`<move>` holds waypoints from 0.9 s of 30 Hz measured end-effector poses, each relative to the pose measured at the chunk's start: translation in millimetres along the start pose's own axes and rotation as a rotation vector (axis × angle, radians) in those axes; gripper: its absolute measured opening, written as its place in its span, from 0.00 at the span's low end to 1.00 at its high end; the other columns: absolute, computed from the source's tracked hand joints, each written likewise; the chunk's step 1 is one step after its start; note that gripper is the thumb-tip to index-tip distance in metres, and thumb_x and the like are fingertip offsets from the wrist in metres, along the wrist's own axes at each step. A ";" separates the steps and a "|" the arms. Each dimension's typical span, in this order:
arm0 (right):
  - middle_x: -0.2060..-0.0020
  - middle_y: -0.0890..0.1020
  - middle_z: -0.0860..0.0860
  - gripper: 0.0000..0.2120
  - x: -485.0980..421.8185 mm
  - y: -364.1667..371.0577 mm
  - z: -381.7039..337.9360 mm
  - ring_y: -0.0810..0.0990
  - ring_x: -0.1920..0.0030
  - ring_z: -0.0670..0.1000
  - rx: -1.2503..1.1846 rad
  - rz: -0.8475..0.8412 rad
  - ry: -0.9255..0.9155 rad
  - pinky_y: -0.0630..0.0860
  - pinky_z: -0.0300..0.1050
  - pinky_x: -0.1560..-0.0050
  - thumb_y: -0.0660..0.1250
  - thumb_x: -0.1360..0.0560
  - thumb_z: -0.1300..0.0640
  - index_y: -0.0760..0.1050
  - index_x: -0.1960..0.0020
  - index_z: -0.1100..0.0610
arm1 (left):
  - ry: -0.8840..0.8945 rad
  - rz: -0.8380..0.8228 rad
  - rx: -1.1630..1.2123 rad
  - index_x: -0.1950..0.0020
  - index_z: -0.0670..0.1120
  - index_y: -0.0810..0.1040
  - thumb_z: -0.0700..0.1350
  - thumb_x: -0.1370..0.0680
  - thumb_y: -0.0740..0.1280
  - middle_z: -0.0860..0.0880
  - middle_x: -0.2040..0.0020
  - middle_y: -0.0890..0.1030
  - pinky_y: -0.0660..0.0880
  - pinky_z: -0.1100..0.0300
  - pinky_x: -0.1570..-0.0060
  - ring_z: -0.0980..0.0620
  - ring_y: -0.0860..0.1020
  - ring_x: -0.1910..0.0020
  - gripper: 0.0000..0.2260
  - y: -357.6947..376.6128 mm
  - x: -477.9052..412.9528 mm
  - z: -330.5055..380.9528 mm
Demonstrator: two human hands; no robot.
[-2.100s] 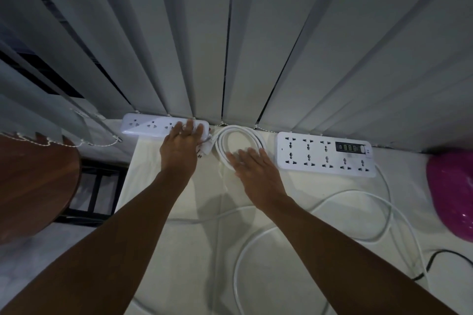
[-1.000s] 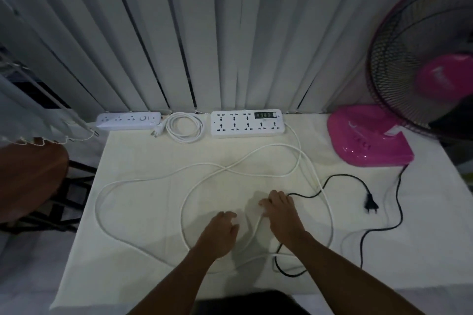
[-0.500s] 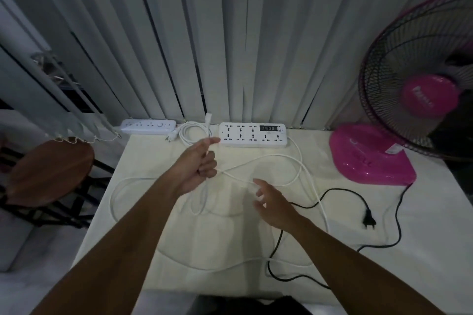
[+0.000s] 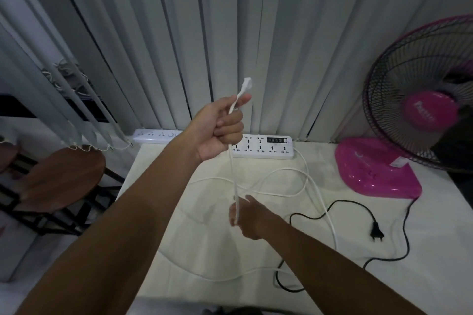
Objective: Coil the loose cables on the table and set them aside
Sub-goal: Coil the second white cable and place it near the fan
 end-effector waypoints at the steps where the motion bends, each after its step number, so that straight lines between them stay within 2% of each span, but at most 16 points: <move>1: 0.26 0.69 0.54 0.18 2.7 1.5 6.4 0.54 0.20 0.54 0.048 0.013 0.033 0.47 0.55 0.20 0.60 0.20 0.61 0.71 0.30 0.55 | -0.004 0.007 -0.035 0.46 0.46 0.77 0.47 0.18 0.58 0.53 0.79 0.59 0.51 0.64 0.80 0.57 0.52 0.81 0.10 -3.0 2.3 1.3; 4: 0.32 0.74 0.58 0.17 7.7 -13.7 31.3 0.61 0.23 0.59 0.092 0.151 0.157 0.43 0.56 0.20 0.55 0.19 0.63 0.71 0.31 0.59 | -0.034 0.063 -0.105 0.49 0.45 0.76 0.46 0.19 0.58 0.53 0.79 0.58 0.52 0.67 0.82 0.57 0.55 0.83 0.09 -22.0 7.8 -6.2; 6: 0.39 0.78 0.57 0.15 10.8 -35.7 56.4 0.68 0.28 0.59 0.102 0.251 0.290 0.42 0.58 0.20 0.55 0.19 0.63 0.74 0.35 0.58 | -0.072 0.134 -0.172 0.50 0.45 0.75 0.46 0.19 0.59 0.52 0.78 0.58 0.52 0.67 0.81 0.57 0.55 0.83 0.08 -42.2 12.6 -18.6; 8: 0.45 0.82 0.55 0.12 16.7 -61.7 86.8 0.74 0.36 0.57 0.065 0.370 0.464 0.47 0.56 0.20 0.59 0.19 0.59 0.77 0.40 0.55 | -0.120 0.226 -0.275 0.49 0.45 0.74 0.47 0.18 0.58 0.52 0.78 0.59 0.51 0.65 0.80 0.56 0.54 0.82 0.08 -64.6 15.4 -34.8; 9: 0.47 0.83 0.53 0.10 20.8 -74.3 100.4 0.77 0.39 0.57 0.016 0.432 0.555 0.56 0.54 0.24 0.61 0.19 0.56 0.78 0.42 0.54 | -0.139 0.287 -0.316 0.48 0.44 0.73 0.46 0.18 0.57 0.51 0.77 0.60 0.51 0.64 0.79 0.55 0.54 0.81 0.08 -74.7 15.4 -43.8; 10: 0.49 0.84 0.53 0.10 25.0 -85.2 112.1 0.79 0.43 0.56 -0.045 0.501 0.630 0.65 0.51 0.32 0.63 0.19 0.52 0.80 0.45 0.54 | -0.146 0.360 -0.341 0.46 0.44 0.72 0.46 0.18 0.57 0.50 0.77 0.62 0.53 0.63 0.78 0.54 0.56 0.81 0.08 -83.6 14.7 -52.2; 11: 0.52 0.85 0.52 0.11 29.8 -94.2 120.9 0.81 0.47 0.56 -0.182 0.595 0.690 0.70 0.49 0.43 0.65 0.20 0.48 0.81 0.48 0.53 | -0.138 0.435 -0.345 0.44 0.43 0.72 0.45 0.18 0.56 0.49 0.77 0.66 0.56 0.62 0.77 0.53 0.59 0.81 0.09 -91.1 13.5 -58.9; 12: 0.55 0.85 0.51 0.12 34.2 -101.3 125.7 0.81 0.52 0.55 -0.357 0.695 0.731 0.71 0.47 0.51 0.67 0.23 0.45 0.81 0.52 0.53 | -0.120 0.497 -0.321 0.42 0.41 0.73 0.43 0.18 0.55 0.47 0.75 0.71 0.62 0.61 0.76 0.51 0.65 0.80 0.10 -96.5 12.4 -63.7; 13: 0.58 0.84 0.49 0.12 36.7 -106.1 127.1 0.80 0.55 0.53 -0.551 0.792 0.741 0.71 0.45 0.54 0.70 0.25 0.43 0.81 0.54 0.52 | -0.099 0.534 -0.271 0.40 0.40 0.73 0.42 0.18 0.55 0.44 0.72 0.78 0.70 0.59 0.72 0.48 0.73 0.77 0.11 -99.8 10.5 -67.1; 15: 0.64 0.81 0.45 0.12 35.1 -115.6 116.5 0.78 0.61 0.48 -0.793 0.925 0.641 0.72 0.42 0.58 0.72 0.27 0.42 0.81 0.54 0.51 | -0.060 0.535 -0.143 0.39 0.37 0.73 0.40 0.18 0.55 0.37 0.58 0.84 0.80 0.52 0.59 0.42 0.83 0.63 0.12 -101.4 4.4 -72.2; 17: 0.72 0.77 0.42 0.10 30.5 -120.4 95.1 0.76 0.66 0.44 -0.924 0.974 0.488 0.70 0.39 0.63 0.72 0.26 0.43 0.80 0.56 0.49 | -0.039 0.516 -0.066 0.39 0.34 0.73 0.38 0.18 0.56 0.33 0.46 0.82 0.80 0.45 0.51 0.37 0.83 0.51 0.12 -101.1 -2.1 -73.4; 18: 0.75 0.75 0.42 0.08 28.0 -119.8 83.0 0.74 0.70 0.41 -0.975 0.971 0.410 0.68 0.35 0.66 0.71 0.26 0.43 0.79 0.56 0.47 | -0.030 0.507 -0.060 0.40 0.34 0.73 0.38 0.18 0.57 0.34 0.46 0.82 0.81 0.43 0.51 0.37 0.83 0.50 0.12 -100.3 -5.3 -72.5; 20: 0.75 0.75 0.41 0.02 22.1 -111.7 59.4 0.72 0.74 0.42 -1.026 0.922 0.256 0.66 0.31 0.69 0.68 0.24 0.43 0.78 0.53 0.40 | -0.032 0.511 -0.083 0.41 0.36 0.74 0.40 0.18 0.56 0.38 0.54 0.85 0.82 0.44 0.57 0.41 0.85 0.56 0.11 -99.4 -10.0 -68.6; 21: 0.74 0.75 0.42 0.03 20.3 -104.7 49.9 0.73 0.73 0.43 -1.004 0.897 0.193 0.66 0.31 0.68 0.67 0.23 0.45 0.77 0.50 0.38 | -0.040 0.524 -0.084 0.41 0.38 0.74 0.41 0.17 0.55 0.41 0.58 0.86 0.81 0.45 0.58 0.43 0.86 0.59 0.12 -100.8 -12.4 -66.2; 25: 0.66 0.79 0.45 0.11 22.9 -65.4 35.3 0.78 0.63 0.46 -0.928 0.776 0.152 0.75 0.38 0.61 0.61 0.19 0.48 0.71 0.38 0.41 | 0.003 0.552 -0.007 0.43 0.41 0.73 0.42 0.18 0.54 0.40 0.66 0.84 0.81 0.40 0.57 0.40 0.86 0.56 0.11 -109.1 -19.3 -58.3; 27: 0.64 0.81 0.46 0.07 24.3 -53.0 37.0 0.79 0.61 0.48 -0.932 0.714 0.196 0.78 0.48 0.55 0.58 0.17 0.47 0.72 0.44 0.47 | 0.016 0.539 0.022 0.42 0.39 0.73 0.41 0.17 0.54 0.37 0.61 0.85 0.81 0.41 0.52 0.38 0.85 0.54 0.11 -109.0 -20.8 -59.5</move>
Point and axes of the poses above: each hand's wrist, its own x-axis away from the middle knuckle, its own y-axis out of the palm, z = x × y, the point moved 4 cm from there along -x, towards the middle knuckle
